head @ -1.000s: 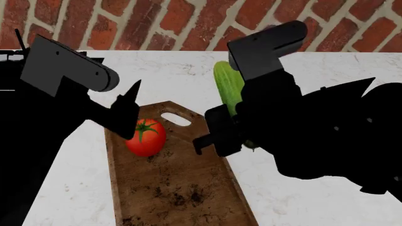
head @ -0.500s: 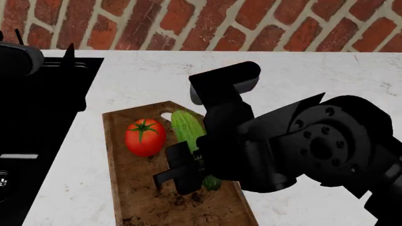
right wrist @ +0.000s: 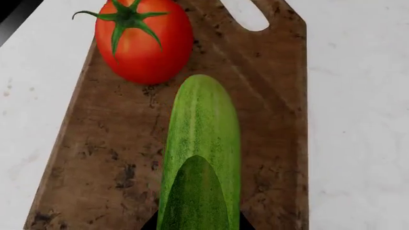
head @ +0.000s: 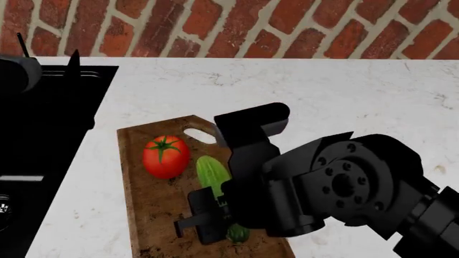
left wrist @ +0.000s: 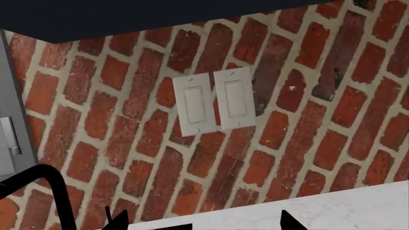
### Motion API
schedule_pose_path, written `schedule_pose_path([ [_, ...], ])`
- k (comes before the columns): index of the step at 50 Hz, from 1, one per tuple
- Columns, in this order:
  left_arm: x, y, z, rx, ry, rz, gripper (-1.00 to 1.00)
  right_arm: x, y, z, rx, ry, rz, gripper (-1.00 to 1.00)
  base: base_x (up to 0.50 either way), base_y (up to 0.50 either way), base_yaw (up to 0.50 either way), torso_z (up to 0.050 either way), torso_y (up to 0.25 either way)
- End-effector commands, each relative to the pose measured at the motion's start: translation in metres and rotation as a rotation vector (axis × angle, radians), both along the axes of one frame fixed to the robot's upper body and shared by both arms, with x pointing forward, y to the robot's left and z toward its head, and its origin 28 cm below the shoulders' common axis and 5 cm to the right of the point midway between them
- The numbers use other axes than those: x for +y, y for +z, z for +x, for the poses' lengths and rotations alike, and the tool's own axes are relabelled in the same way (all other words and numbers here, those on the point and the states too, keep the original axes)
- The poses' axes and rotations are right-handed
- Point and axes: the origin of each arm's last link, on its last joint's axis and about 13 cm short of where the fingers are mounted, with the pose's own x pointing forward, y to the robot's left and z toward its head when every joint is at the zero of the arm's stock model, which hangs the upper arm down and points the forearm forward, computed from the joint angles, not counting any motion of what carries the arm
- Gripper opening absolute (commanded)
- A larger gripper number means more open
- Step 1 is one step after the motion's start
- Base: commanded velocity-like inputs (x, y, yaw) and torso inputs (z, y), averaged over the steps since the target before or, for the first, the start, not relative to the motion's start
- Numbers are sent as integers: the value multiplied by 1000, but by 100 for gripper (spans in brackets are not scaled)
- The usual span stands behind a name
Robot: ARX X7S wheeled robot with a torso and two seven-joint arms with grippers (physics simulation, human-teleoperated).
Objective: Pick the vegetables from the sink and place them on the cutting board.
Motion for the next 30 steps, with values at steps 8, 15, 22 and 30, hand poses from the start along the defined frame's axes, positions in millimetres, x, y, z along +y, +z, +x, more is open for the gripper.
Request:
schedule_pose_path([
  [8, 0, 2, -1, -2, -3, -13, 100, 5, -15, 2, 12, 30, 34, -100, 0, 0, 0, 0, 0],
  [15, 0, 0, 0, 3, -4, -13, 100, 3, -21, 2, 30, 18, 34, -100, 0, 0, 1, 0, 0],
  [22, 0, -1, 0, 4, -1, -11, 100, 3, -24, 1, 40, 24, 29, 100, 2, 0, 2, 0, 0],
  [30, 0, -1, -1, 4, -4, -11, 100, 2, -17, 2, 25, 23, 13, 100, 1, 0, 1, 0, 0],
])
